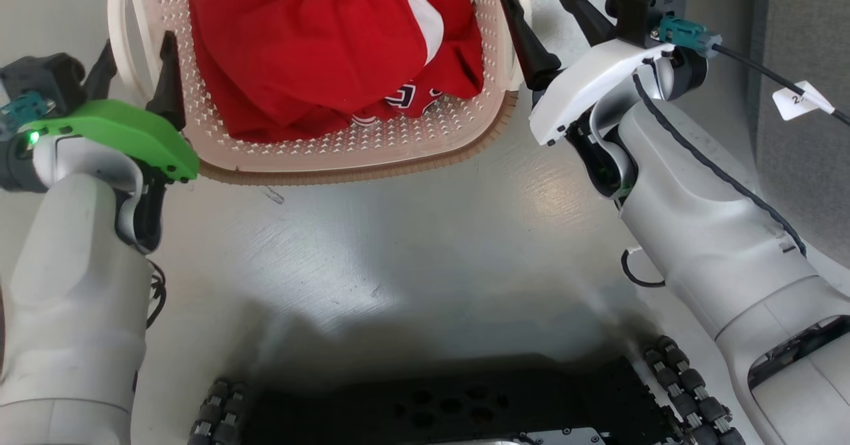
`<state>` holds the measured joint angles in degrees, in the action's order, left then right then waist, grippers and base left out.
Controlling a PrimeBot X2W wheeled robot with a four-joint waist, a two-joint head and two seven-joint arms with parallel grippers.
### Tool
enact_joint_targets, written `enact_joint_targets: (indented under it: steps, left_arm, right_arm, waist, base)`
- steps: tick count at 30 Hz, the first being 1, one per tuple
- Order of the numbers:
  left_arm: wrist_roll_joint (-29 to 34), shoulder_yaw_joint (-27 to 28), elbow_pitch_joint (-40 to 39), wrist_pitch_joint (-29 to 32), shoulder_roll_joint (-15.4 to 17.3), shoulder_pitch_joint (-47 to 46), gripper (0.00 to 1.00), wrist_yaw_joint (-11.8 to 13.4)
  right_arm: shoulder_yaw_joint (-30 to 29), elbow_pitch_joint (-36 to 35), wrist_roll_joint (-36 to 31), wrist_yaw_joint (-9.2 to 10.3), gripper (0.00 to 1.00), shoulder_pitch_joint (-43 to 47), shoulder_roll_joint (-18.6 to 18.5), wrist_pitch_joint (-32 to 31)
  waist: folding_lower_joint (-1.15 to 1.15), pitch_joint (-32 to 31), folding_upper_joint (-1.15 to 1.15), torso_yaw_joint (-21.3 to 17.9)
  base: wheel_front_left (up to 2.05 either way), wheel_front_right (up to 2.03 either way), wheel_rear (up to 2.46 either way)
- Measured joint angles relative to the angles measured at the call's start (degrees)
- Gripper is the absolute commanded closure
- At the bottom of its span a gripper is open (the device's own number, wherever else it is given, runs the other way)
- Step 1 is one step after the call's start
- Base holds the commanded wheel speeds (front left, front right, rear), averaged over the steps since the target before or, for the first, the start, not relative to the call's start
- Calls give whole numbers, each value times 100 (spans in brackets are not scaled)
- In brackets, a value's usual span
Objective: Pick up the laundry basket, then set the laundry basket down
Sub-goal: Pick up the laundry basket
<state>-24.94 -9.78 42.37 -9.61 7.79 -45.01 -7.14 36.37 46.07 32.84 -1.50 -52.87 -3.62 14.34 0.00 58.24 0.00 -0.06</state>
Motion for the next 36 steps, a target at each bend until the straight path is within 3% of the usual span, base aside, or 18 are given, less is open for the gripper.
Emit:
enact_joint_targets:
  steps: [24,25,26,28,29,36]
  left_arm:
    - [-522,-548,779,-12,-93,-426,2,0]
    - [-538,-565,801,-25,-93,-453,15,0]
    - [-561,-583,824,-55,-93,-477,45,0]
    - [-584,-624,870,-60,-93,-510,73,0]
    - [-612,-646,891,-62,-93,-521,100,0]
    - [-708,-803,956,-112,-208,-576,100,-43]
  right_arm:
    - [505,692,644,-49,0,-437,-8,-179]
    - [525,712,658,-49,10,-447,-9,-179]
    - [544,726,660,-51,37,-457,-10,-178]
    - [598,738,708,-52,75,-479,2,-178]
    - [623,743,722,-53,100,-491,8,-178]
    - [704,802,936,5,100,-566,52,-169]
  waist:
    - [0,173,0,212]
    - [0,174,0,217]
    - [0,174,0,222]
    - [0,173,0,230]
    - [0,173,0,232]
    - [0,168,0,237]
  base:
    - [0,0,0]
    - [0,0,0]
    - [0,0,0]
    - [0,0,0]
    - [0,0,0]
    - [0,0,0]
